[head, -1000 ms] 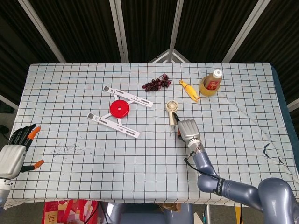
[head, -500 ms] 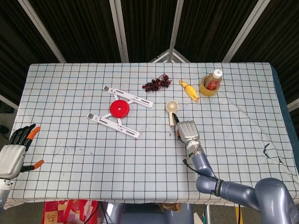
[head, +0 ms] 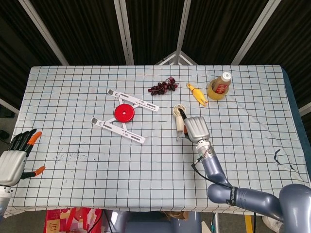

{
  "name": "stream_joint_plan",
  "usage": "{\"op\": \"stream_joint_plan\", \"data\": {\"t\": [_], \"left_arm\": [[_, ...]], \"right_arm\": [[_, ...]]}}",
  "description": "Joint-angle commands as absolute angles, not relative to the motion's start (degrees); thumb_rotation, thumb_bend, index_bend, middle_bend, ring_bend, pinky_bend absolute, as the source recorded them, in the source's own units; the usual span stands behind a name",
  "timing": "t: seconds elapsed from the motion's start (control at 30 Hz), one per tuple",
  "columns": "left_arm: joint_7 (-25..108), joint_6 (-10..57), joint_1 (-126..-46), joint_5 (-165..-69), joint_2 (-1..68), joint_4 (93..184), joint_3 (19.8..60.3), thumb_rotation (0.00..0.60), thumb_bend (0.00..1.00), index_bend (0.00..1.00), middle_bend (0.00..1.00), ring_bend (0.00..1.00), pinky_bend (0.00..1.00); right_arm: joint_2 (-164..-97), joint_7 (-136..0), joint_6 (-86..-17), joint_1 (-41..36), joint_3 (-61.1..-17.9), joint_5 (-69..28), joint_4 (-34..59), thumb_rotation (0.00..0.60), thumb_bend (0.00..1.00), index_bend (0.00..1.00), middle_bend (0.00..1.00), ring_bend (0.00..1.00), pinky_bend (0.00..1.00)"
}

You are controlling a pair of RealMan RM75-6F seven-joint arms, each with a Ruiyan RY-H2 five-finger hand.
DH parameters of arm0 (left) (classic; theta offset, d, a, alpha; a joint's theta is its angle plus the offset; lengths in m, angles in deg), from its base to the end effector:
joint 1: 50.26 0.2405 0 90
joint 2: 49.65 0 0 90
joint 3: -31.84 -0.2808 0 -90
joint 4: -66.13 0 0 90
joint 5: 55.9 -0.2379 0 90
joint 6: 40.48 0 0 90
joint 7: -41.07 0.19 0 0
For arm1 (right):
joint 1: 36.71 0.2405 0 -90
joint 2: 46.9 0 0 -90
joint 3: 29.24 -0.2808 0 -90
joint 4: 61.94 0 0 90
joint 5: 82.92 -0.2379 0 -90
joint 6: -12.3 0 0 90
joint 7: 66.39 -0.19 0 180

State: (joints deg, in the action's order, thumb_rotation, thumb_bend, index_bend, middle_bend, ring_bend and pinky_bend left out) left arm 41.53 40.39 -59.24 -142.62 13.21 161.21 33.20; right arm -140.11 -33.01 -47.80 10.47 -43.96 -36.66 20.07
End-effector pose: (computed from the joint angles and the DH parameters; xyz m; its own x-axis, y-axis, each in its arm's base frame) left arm -0.3238 0.2472 0.1282 0.3880 0.0759 0.9185 0.9200 -0.0907 -0.3812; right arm -0.1452 -0.4433 -0.0567 0.4620 -0.2083 0.8620 -0.8832 -0.1958 0.4261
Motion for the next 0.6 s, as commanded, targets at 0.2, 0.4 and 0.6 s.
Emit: {"op": "stream_joint_plan", "data": {"t": [0.2, 0.4, 0.6], "left_arm": [[41.6, 41.0, -58.9, -142.8, 13.1, 161.2, 33.1, 0.600, 0.03, 0.00, 0.00, 0.00, 0.00], [42.6, 41.7, -58.5, -142.9, 13.2, 160.9, 33.1, 0.600, 0.03, 0.00, 0.00, 0.00, 0.00], [45.7, 42.9, -58.1, -143.2, 14.1, 160.0, 33.2, 0.600, 0.03, 0.00, 0.00, 0.00, 0.00]], "right_arm": [[-126.4, -35.7, -56.4, 1.7, -38.6, -26.5, 34.3, 0.600, 0.75, 0.00, 0.31, 0.30, 0.22], [-117.3, -41.7, -66.5, -9.0, -29.7, -13.8, 37.0, 0.600, 0.55, 0.00, 0.04, 0.01, 0.00], [-111.9, -47.5, -76.7, -19.0, -23.2, -3.8, 34.9, 0.600, 0.47, 0.00, 0.00, 0.00, 0.00]]}}
